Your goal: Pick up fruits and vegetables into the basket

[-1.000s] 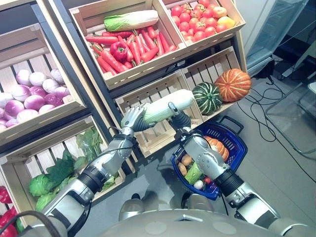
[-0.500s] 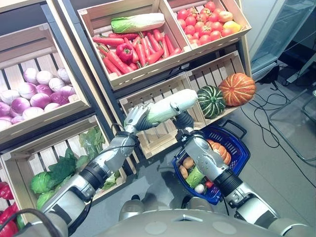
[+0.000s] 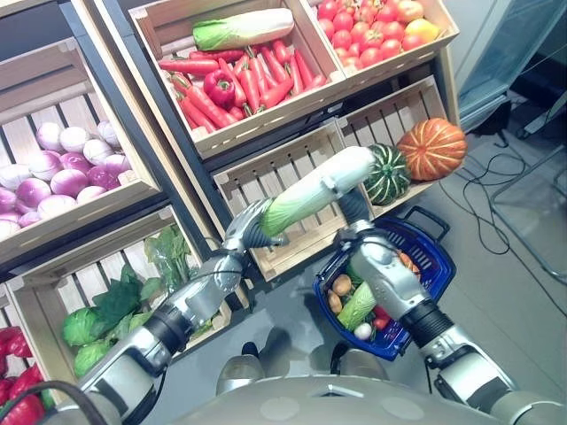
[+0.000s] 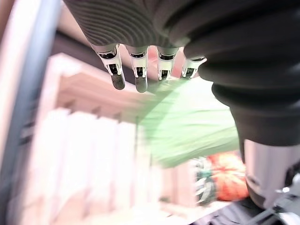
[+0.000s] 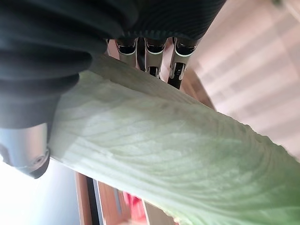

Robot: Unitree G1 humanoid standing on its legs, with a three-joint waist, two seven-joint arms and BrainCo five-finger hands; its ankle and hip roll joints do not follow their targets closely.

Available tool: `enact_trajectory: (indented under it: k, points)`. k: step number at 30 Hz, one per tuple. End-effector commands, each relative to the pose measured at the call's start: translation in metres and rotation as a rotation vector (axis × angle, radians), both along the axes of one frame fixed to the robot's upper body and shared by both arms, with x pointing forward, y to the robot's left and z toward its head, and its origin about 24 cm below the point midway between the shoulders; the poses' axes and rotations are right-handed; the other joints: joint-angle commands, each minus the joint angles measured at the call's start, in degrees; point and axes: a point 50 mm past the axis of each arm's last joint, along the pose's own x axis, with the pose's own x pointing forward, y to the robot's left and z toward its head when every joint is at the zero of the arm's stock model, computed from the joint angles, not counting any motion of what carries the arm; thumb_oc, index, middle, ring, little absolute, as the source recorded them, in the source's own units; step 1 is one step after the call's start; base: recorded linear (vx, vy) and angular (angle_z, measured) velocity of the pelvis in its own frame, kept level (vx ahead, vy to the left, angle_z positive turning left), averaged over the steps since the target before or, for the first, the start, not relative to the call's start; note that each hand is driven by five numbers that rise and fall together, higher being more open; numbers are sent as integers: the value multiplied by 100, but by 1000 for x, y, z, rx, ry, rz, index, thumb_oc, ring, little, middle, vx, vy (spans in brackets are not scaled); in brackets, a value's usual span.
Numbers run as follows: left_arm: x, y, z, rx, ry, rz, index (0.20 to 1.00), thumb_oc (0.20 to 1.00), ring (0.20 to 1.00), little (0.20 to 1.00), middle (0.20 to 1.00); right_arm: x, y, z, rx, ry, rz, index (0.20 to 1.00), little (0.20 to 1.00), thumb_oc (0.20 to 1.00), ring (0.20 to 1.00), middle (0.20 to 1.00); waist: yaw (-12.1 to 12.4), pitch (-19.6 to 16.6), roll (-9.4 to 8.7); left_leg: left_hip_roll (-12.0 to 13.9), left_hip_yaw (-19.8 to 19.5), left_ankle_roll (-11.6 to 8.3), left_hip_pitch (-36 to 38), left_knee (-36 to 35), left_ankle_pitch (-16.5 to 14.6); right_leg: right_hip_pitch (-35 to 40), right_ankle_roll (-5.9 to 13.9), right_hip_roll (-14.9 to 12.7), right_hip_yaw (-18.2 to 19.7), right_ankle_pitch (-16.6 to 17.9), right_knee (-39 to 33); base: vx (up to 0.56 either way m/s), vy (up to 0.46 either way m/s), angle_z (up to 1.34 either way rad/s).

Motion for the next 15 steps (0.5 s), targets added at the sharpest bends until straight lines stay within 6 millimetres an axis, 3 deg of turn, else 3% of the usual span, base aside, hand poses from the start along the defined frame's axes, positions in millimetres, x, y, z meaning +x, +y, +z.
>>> enact_trajectory:
  k: [1,7,15]
  points:
    - [6,37,11,-77,-51,109,1000,1000,1000,1000,1000,13,-18,111,-30,-495,-94,200,200,200,200,200,-178,738,-284,-113,21,245,-168,685,-905,229,421,-280,183,91,-400,-192,4,-1]
    - [-17,57,-18,-289,124,224,1000,1000,1000,1000,1000,-5,-60,131,-205,-597,-269,200,200,200,200,200,-301,1216,-177,-143,26,232,-569,832,-800,-253,314,-307,211,32,-42,-122,2,2]
    - [-48,51,-44,-522,343,161,1000,1000,1000,1000,1000,-6,-100,131,-347,-535,-425,200,200,200,200,200,-409,1852,113,-174,17,201,-1336,1330,-676,-1152,105,-361,226,-199,830,-105,16,0]
